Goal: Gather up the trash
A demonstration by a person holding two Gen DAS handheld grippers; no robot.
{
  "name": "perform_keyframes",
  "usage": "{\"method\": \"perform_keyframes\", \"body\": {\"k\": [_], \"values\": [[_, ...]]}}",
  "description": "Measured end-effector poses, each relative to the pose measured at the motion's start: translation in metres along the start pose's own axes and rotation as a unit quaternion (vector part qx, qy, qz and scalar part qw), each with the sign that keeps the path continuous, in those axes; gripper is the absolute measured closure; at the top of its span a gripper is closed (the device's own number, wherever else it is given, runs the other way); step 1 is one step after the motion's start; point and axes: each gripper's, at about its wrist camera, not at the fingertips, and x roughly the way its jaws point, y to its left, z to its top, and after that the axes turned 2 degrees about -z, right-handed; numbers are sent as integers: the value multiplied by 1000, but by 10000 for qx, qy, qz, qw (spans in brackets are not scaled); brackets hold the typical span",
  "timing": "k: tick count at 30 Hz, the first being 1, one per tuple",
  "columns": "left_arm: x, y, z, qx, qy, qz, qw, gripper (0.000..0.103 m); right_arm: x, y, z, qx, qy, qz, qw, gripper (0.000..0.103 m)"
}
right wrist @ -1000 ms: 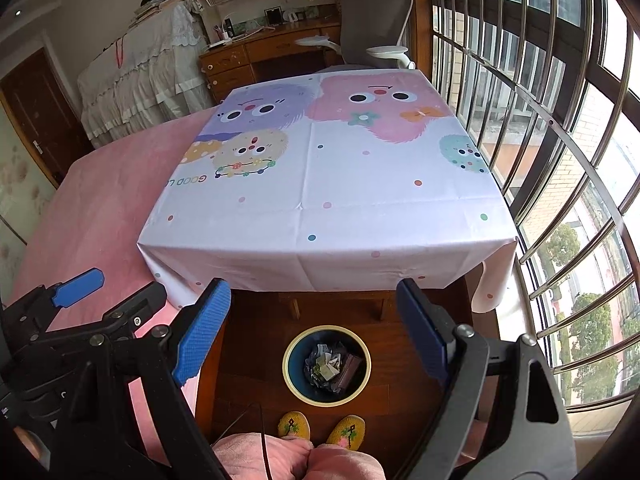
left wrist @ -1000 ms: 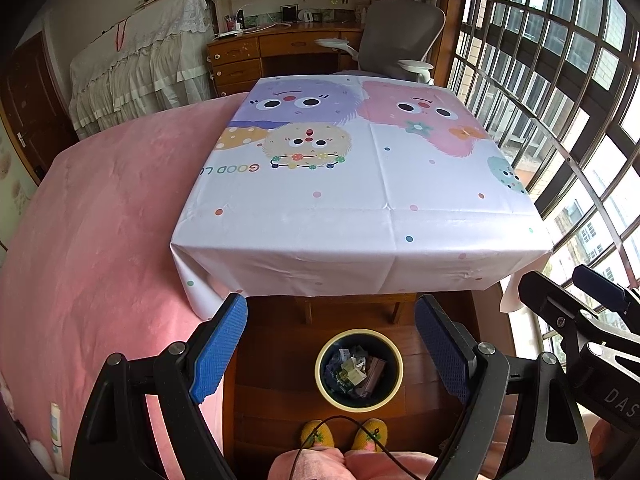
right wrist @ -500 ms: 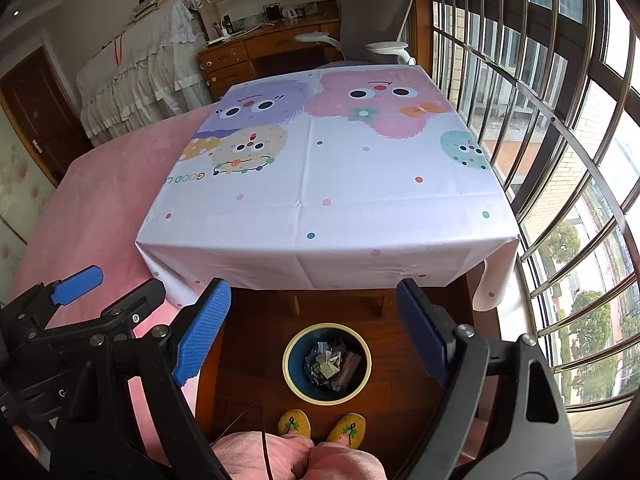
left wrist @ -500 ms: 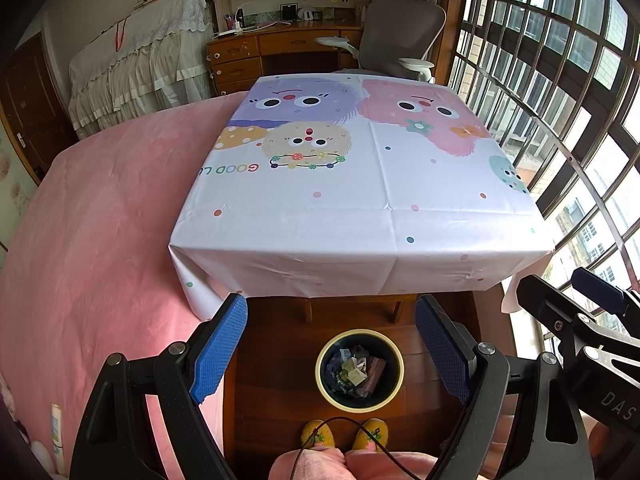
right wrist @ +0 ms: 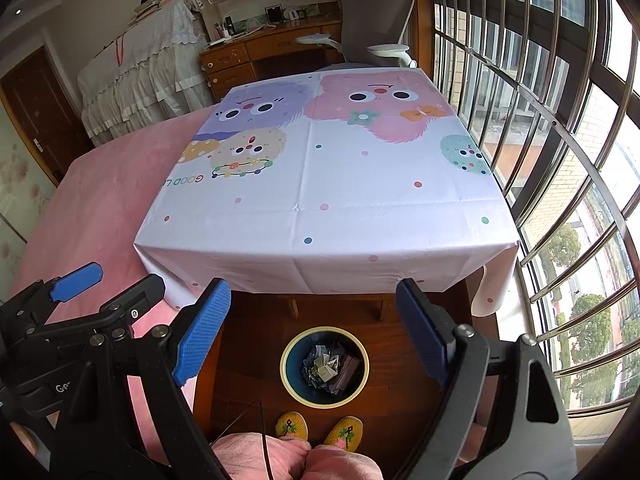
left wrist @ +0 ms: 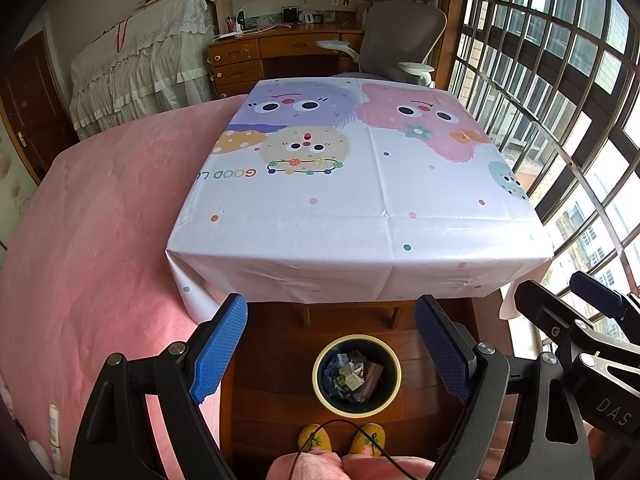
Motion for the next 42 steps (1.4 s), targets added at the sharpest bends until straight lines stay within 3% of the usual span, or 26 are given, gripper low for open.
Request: {"method": "perform_keyframes", "body": {"k": [42], "values": [[11, 2, 13, -61, 61, 28, 10000, 17, 14, 0, 15, -31, 66, -25, 10000, 20]]}}
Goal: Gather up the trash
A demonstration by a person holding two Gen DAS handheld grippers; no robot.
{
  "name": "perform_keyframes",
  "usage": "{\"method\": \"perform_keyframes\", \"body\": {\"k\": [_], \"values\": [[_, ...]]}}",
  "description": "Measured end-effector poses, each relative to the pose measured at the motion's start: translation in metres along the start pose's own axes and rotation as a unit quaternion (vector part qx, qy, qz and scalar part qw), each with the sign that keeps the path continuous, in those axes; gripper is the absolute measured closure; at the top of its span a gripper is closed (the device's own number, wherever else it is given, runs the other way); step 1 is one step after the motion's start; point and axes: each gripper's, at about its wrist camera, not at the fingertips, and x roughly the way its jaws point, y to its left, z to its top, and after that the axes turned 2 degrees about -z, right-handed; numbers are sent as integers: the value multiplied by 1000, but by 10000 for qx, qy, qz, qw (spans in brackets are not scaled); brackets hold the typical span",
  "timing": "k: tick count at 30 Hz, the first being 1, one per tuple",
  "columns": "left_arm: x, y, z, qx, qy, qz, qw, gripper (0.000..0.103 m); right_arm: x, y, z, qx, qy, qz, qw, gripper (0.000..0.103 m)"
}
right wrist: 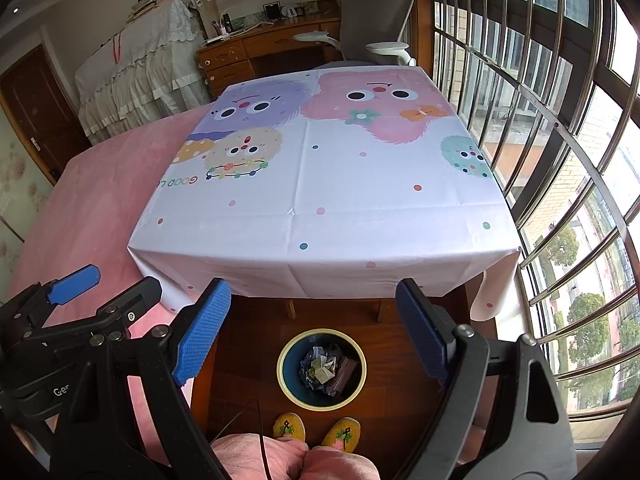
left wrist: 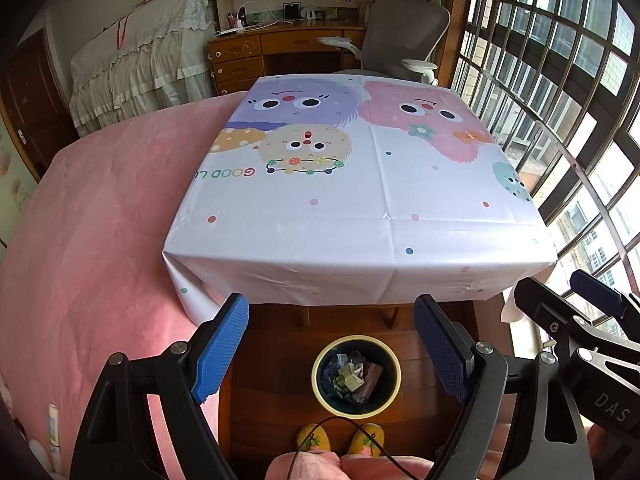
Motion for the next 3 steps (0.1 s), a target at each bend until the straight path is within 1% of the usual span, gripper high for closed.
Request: {"method": "perform_keyframes", "body": {"k": [3], "values": [[1, -1, 0, 18, 17, -1, 10000, 17, 1, -1, 0, 38, 10, -8, 10000, 20]]}}
